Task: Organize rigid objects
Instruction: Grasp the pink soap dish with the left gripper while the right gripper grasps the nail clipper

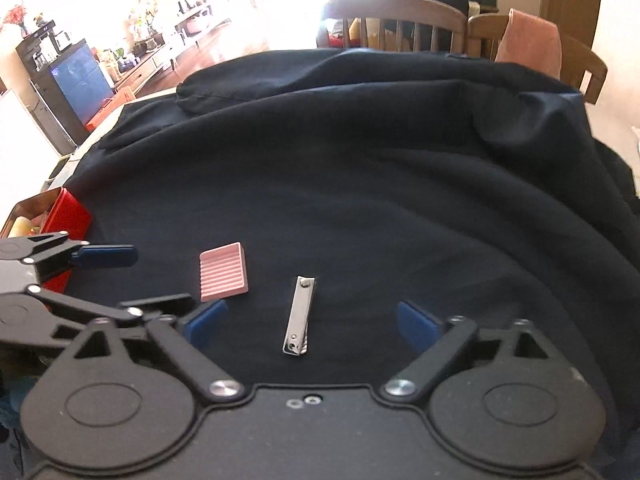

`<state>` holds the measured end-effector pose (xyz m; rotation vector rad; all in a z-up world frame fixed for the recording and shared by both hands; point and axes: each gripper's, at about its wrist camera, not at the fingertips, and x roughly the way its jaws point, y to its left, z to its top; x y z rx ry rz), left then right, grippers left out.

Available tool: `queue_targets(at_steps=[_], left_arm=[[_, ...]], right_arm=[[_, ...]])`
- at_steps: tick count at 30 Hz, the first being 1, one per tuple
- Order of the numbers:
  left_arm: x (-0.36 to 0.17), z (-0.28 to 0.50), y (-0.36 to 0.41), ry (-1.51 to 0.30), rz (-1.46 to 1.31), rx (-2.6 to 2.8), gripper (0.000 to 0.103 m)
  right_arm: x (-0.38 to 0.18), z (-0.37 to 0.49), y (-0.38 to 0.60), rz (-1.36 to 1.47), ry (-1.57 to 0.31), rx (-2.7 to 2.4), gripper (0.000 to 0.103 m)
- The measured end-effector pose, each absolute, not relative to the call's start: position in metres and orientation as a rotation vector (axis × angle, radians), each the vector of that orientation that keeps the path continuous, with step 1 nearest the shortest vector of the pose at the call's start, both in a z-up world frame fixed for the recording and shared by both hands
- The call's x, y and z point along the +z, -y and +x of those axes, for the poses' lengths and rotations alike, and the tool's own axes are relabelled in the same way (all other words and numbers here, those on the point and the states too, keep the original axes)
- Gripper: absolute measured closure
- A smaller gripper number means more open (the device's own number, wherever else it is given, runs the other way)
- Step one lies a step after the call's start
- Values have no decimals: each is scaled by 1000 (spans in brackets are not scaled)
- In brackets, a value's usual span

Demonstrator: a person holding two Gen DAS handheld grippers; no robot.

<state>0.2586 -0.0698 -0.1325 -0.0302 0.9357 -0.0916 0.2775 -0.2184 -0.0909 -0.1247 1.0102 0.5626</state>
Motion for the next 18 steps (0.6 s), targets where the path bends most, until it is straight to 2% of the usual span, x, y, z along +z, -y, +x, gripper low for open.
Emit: queue_targets(at_steps=[9,11,18], left_arm=[[-154,276,79,-925,78,-137,22],[-156,277,81,-908,104,-150,22],[-163,287,80,-891,116,-169,22]], right_arm=[[-107,289,205,-163,-1049,551,26],[-109,289,202,-173,-1050,554,33],[-113,292,198,-169,-1050,559,44]])
